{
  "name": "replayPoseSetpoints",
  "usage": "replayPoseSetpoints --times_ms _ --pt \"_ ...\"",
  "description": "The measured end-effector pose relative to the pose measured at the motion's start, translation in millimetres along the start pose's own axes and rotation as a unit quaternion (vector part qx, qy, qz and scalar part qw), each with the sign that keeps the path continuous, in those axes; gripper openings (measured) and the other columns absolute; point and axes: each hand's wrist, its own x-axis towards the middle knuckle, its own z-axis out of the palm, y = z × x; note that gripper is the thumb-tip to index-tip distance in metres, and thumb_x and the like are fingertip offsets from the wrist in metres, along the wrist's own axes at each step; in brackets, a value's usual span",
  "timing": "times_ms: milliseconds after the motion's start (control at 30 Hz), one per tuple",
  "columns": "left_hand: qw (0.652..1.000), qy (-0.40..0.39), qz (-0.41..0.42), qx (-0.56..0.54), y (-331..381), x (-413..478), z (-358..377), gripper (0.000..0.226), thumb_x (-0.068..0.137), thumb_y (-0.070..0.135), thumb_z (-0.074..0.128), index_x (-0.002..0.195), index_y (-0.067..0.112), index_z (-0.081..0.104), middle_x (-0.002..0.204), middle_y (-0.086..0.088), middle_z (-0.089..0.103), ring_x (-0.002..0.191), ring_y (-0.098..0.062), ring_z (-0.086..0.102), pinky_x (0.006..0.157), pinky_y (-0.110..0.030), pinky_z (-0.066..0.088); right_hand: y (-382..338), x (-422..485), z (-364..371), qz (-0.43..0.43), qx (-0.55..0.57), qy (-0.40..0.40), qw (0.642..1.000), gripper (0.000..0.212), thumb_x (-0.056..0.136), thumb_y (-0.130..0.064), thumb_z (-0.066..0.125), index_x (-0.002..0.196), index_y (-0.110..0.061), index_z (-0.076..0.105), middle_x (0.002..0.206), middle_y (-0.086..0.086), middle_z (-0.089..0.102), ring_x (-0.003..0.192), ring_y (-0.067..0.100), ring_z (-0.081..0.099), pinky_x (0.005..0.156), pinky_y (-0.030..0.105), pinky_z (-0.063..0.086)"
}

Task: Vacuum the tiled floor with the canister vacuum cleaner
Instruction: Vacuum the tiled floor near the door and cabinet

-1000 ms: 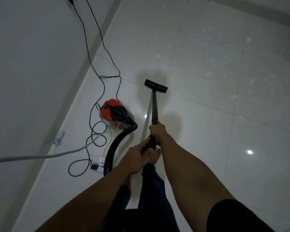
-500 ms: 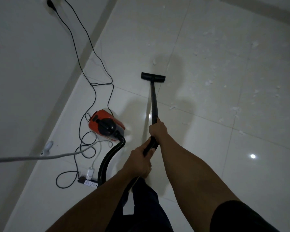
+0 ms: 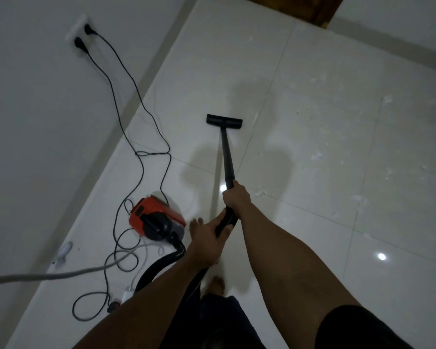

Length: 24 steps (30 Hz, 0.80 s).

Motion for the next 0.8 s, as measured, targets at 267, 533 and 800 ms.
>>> replayPoseSetpoints --times_ms 267,533,800 --pt "0.999 0.009 -0.029 -0.045 38.7 81.7 -85.7 0.049 0.102 0.037 0.049 0.150 0.033 0.037 0.088 0.001 0.072 0.064 -0.008 0.065 0.064 -0.020 0.056 -103.8 57.2 -15.0 0.012 -0.007 -0.001 1.000 0.067 0.090 -0.012 0.047 0.155 -0.019 0.029 0.127 0.011 0.056 0.101 0.027 0.058 0.070 0.034 0.049" --pt "0.998 0.001 -0.042 -0.041 66.0 156.5 -145.2 0.047 0.103 0.033 0.047 0.148 0.037 0.037 0.083 0.008 0.065 0.071 -0.006 0.066 0.063 -0.018 0.048 -182.9 109.9 -30.9 0.046 0.047 -0.006 0.998 0.069 0.092 -0.011 0.045 0.157 -0.020 0.023 0.129 0.012 0.055 0.093 0.024 0.054 0.053 0.027 0.039" --pt "0.999 -0.009 -0.042 -0.002 110.4 242.8 -185.2 0.048 0.104 0.035 0.045 0.149 0.044 0.030 0.084 -0.001 0.065 0.044 0.002 0.054 0.046 -0.017 0.046 -257.0 168.8 -76.3 0.052 0.063 -0.003 0.997 0.065 0.095 -0.012 0.045 0.157 -0.016 0.024 0.130 0.012 0.056 0.093 0.024 0.058 0.064 0.031 0.048"
